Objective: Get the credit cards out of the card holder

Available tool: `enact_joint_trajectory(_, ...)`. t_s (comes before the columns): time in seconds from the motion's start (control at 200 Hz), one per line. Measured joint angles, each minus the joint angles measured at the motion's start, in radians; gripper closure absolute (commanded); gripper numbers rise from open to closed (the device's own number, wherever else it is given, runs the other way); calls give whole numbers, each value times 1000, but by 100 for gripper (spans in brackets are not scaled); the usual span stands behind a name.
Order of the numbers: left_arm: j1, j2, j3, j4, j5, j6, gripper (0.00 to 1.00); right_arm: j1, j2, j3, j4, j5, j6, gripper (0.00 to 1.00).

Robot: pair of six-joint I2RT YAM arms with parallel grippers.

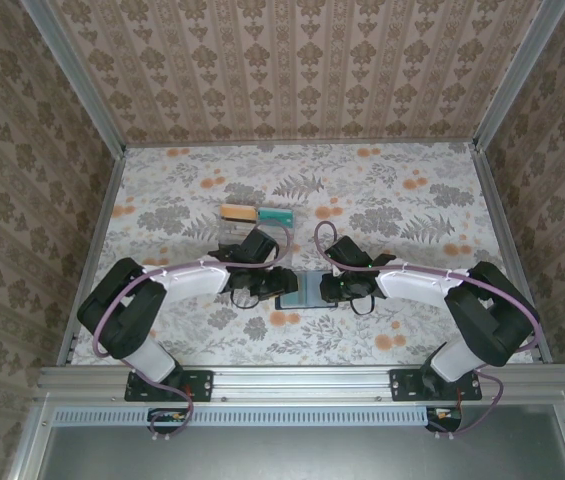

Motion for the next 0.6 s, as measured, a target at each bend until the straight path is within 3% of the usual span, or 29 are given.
enact_joint_trajectory(0.355,0,-17,39,-90,-45,27,52,0,-73,5,-81,73,2,63)
enact_joint_trajectory(0.6,-1,-16,39,-76,-30,27,53,-1,-22,5,-82,85,4,67)
